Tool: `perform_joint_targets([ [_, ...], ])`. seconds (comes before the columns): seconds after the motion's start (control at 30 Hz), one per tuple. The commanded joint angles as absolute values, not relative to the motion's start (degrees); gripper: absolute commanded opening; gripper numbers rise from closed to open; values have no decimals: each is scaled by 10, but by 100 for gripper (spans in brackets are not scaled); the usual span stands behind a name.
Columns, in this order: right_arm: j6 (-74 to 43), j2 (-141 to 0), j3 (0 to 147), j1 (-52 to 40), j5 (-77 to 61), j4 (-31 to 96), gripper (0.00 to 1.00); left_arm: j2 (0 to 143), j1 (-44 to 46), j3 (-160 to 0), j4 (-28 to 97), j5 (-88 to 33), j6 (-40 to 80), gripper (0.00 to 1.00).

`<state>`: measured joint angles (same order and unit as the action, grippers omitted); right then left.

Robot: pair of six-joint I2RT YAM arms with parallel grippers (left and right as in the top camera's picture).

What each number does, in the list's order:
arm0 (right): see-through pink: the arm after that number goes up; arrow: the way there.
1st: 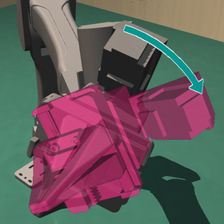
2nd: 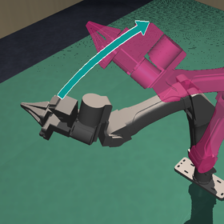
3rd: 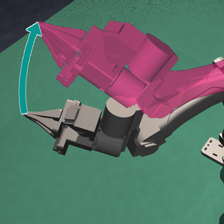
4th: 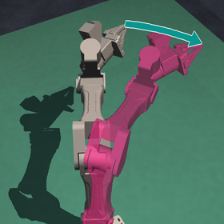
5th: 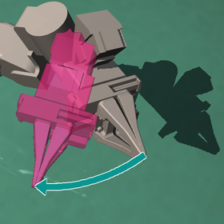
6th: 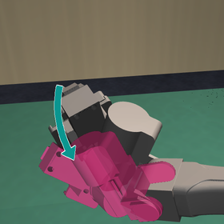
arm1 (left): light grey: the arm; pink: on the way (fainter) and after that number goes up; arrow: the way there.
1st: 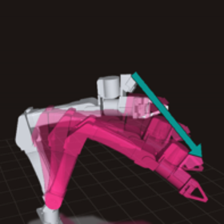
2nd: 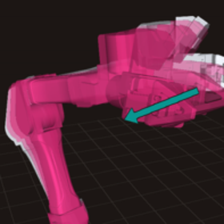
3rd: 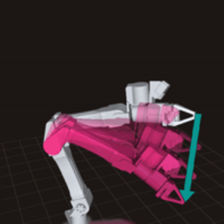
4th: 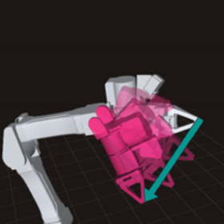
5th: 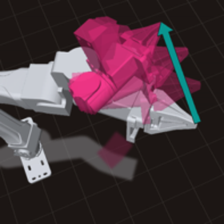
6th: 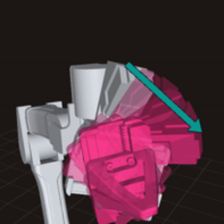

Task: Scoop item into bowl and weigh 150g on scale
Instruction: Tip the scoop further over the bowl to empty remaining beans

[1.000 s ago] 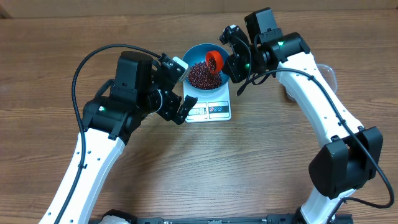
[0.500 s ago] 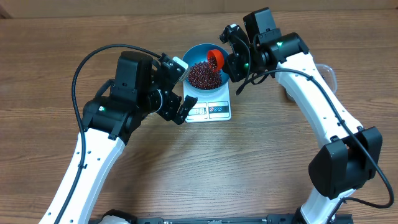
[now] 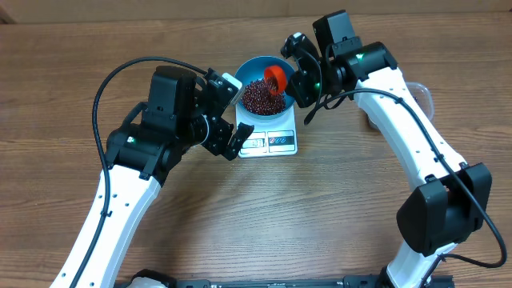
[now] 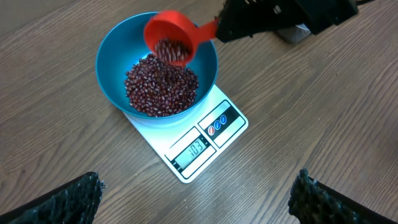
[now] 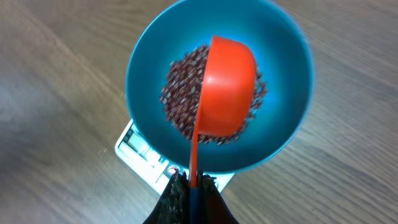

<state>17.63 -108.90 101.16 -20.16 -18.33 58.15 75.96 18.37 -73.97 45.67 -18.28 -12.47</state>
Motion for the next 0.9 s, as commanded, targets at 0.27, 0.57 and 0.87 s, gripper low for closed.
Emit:
perform_joint_targets([
  [0.27, 145, -1064, 1029, -213, -131, 562, 4, 753, 184, -747, 456, -191, -138, 100],
  [0.57, 150, -1064, 1029, -218, -101, 569, 4, 753, 184, -747, 456, -191, -137, 100],
  [0.87, 151, -1064, 1029, -227, -104, 561, 4, 753, 184, -747, 456, -191, -138, 100],
])
